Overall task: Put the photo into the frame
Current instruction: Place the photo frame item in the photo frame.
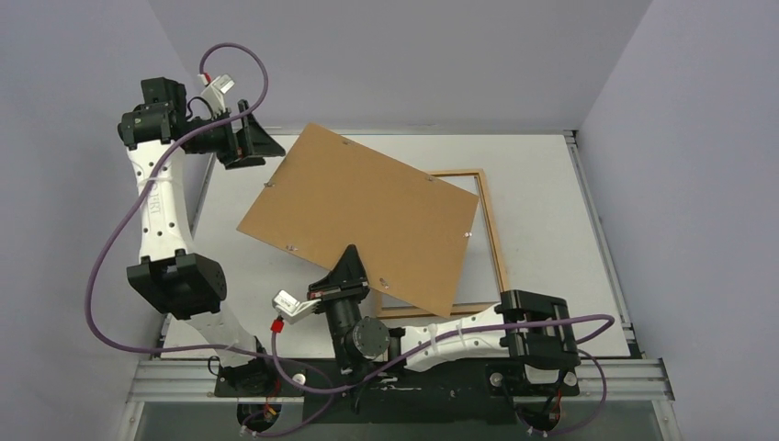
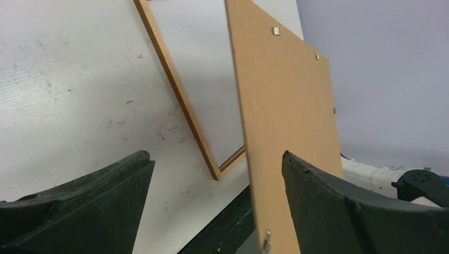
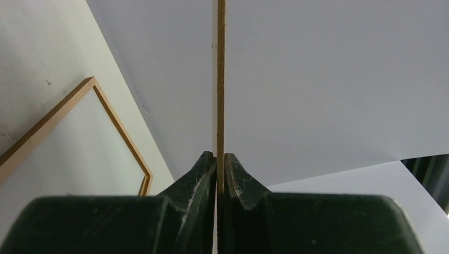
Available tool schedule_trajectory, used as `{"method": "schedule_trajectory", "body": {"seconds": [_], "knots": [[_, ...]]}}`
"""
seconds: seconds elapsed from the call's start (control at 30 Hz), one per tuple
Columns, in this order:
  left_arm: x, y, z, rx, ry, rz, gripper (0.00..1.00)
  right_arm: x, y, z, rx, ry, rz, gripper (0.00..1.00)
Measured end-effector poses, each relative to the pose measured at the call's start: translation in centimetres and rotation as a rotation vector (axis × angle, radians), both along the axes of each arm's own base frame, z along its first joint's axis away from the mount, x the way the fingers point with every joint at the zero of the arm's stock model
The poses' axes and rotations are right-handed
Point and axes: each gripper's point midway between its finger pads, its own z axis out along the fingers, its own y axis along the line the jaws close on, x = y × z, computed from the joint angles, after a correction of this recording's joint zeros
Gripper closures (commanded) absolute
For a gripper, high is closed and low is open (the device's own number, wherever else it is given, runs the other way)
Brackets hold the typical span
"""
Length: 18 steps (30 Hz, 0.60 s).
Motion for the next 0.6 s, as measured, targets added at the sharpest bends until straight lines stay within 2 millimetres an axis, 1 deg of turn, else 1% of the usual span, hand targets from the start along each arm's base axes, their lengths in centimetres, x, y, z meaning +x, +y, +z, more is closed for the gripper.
{"method": "schedule_trajectory", "body": {"seconds": [0.13, 0.23, 0.37, 0.4, 0.47, 0.57, 0.6], "knots": [[0.1, -0.5, -1.3, 0.008, 0.029, -0.024, 0.29, -0.4, 0.6, 0.6, 0.029, -0.009, 0.006, 0.95], [0.0, -1.3, -1.8, -0.012, 0.046, -0.059, 0.40, -0.4, 1.3, -0.1, 0.013, -0.014, 0.011, 0.95], [-0.2, -2.1, -2.2, -0.046, 0.072, -0.100, 0.65, -0.4, 2.0, -1.4, -0.022, -0.016, 0.014, 0.95], [-0.2, -2.2, -2.3, -0.053, 0.080, -0.108, 0.69, -0.5, 2.1, -1.6, -0.027, -0.017, 0.015, 0.95], [-0.3, -2.3, -2.5, -0.058, 0.090, -0.127, 0.73, -0.5, 2.3, -1.8, -0.029, -0.016, 0.016, 0.95], [-0.6, -2.4, -2.9, -0.057, 0.100, -0.154, 0.75, -0.4, 2.6, -1.7, -0.012, -0.014, 0.010, 0.95], [-0.8, -2.5, -3.0, -0.059, 0.104, -0.161, 0.79, -0.4, 2.8, -1.6, -0.002, -0.014, 0.010, 0.95]]}}
